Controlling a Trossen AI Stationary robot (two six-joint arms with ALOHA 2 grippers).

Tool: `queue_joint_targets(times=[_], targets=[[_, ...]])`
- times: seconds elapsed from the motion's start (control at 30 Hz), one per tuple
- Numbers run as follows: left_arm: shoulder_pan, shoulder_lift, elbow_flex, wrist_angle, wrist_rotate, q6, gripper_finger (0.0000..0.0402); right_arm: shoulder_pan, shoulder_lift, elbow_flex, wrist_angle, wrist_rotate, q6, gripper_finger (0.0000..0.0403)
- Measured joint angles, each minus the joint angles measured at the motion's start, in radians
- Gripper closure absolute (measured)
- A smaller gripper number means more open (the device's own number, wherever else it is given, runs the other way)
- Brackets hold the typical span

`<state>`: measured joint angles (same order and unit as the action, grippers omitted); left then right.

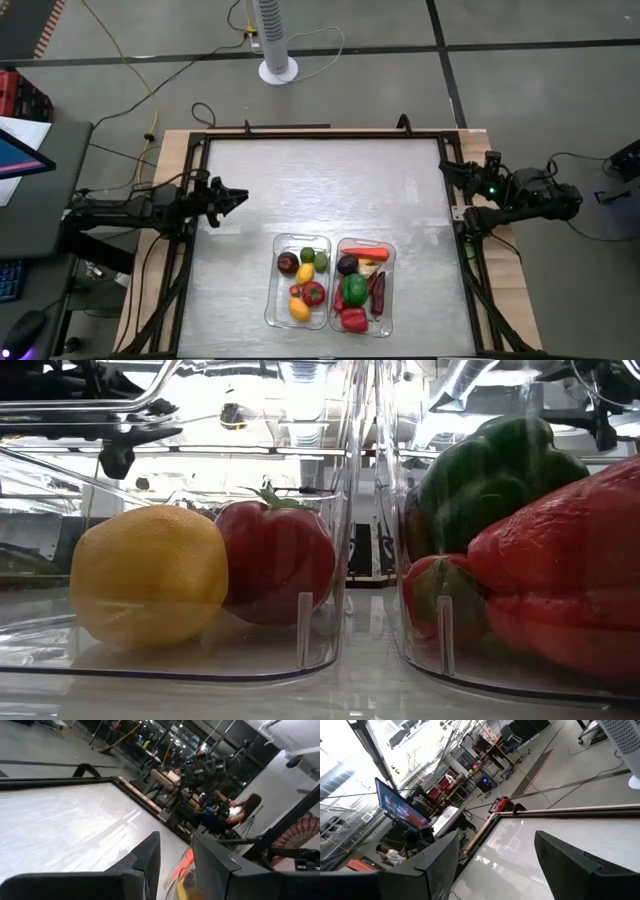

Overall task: Sort produce into baskets
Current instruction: Return to Home Position

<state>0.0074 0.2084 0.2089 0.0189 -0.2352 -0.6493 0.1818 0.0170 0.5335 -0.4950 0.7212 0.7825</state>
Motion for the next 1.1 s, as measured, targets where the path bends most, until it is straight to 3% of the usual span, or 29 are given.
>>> queue_joint_targets(times=[0.17,0.37,0.67,1.1], targets=[[0.0,-0.044,-0.003,0.001,0.0,0.022,0.0314,0.0,0.0,0.0,0.0,-0.008,0.008,0.0117],[0.0,-0.205,-0.003,-0.067,-0.036,0.064,0.033,0.0,0.001,-0.072,0.086,-0.013,0.016,0.0117],[0.0,-0.202,-0.002,-0.128,-0.028,0.025,0.0349,0.002,0.0,-0.216,0.225,-0.048,0.078,0.0117],[0.0,-0.204,-0.001,-0.118,-0.064,0.039,0.0351,0.0,0.0,-0.231,0.241,-0.033,0.074,0.0117]])
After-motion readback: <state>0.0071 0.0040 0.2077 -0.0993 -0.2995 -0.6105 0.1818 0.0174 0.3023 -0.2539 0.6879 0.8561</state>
